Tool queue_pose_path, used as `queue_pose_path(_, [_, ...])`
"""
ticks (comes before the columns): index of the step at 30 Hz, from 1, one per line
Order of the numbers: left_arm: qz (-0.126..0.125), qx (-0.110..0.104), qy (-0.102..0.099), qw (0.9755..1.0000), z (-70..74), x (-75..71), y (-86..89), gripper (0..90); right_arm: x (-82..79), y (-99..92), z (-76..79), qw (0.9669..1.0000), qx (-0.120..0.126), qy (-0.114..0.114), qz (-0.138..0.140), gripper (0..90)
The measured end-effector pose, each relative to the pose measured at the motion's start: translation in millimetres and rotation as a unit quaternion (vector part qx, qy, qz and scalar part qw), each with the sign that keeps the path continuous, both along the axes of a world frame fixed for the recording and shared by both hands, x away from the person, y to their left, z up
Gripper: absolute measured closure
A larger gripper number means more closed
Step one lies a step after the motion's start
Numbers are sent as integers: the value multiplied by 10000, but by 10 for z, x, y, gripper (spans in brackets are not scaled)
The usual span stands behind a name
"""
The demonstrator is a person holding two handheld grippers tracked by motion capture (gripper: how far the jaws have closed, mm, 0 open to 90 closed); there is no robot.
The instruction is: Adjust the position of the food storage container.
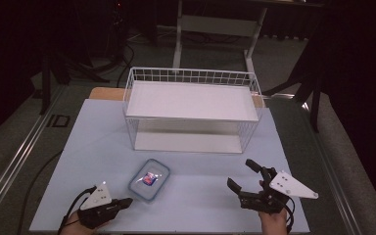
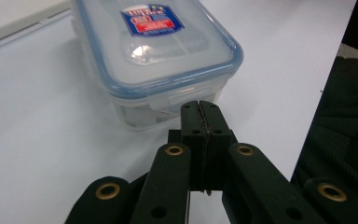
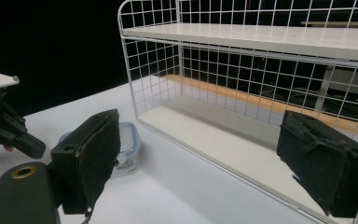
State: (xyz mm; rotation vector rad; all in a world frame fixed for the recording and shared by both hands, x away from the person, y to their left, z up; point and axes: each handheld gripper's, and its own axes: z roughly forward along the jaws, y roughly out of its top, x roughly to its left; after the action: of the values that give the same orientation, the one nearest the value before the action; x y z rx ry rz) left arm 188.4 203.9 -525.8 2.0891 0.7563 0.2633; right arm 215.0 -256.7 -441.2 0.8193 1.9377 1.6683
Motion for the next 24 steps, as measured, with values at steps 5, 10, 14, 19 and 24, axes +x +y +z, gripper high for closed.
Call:
queue_pose_path(5, [154, 296, 257, 9991, -79, 124, -114, 900, 11, -3, -8, 10000, 25, 39, 6, 135])
queue_pose_path(10, [423, 209, 311, 9984, -93, 217, -69, 900, 5, -24, -16, 10000, 46, 41, 1, 136])
queue_pose_path(14, [674, 130, 318, 9971, -96, 300, 11, 900, 8, -18, -21, 10000, 42, 40, 28, 136])
queue_pose_path(19, [870, 54, 330, 9956, -104, 416, 29, 900, 0, 5, -25, 10000, -2, 26, 58, 136])
queue_pose_path(24, [1163, 28, 339, 9926, -120, 553, 63, 900, 2, 27, -38, 9999, -36, 35, 108, 136])
